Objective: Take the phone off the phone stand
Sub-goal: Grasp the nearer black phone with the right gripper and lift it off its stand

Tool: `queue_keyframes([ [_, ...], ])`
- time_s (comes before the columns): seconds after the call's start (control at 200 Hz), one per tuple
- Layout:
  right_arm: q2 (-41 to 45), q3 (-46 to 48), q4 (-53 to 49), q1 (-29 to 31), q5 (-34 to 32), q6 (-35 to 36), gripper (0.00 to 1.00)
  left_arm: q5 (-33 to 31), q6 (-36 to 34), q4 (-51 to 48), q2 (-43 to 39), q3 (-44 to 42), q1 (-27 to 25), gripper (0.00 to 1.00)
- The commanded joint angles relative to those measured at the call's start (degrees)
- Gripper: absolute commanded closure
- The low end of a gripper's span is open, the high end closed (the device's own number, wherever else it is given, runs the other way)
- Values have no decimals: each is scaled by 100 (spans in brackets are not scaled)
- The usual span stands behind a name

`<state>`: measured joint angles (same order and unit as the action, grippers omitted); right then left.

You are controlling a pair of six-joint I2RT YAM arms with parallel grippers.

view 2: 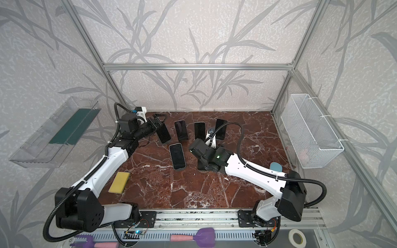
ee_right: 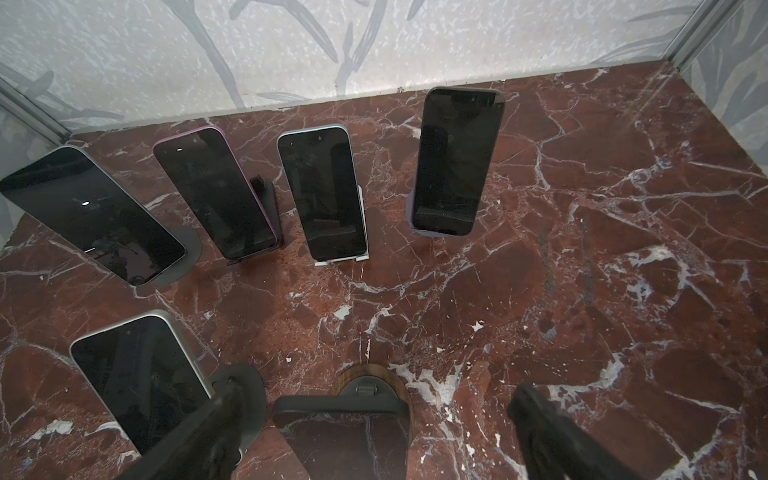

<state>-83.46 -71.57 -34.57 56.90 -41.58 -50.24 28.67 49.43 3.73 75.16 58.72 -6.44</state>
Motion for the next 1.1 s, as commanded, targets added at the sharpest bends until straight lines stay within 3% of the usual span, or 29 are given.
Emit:
queue_keyframes([
  [0.0, -136, -265, -27, 20, -17, -313, 1, 148, 222, 242, -33, -62, -25, 14],
  [0.905, -1182, -262, -31, -17, 139, -666, 0, 287, 284, 362, 182, -71, -112, 14],
  [1.095, -1154, -70, 184, -13, 137, -685, 6, 332, 302, 439, 218, -89, -119, 14],
])
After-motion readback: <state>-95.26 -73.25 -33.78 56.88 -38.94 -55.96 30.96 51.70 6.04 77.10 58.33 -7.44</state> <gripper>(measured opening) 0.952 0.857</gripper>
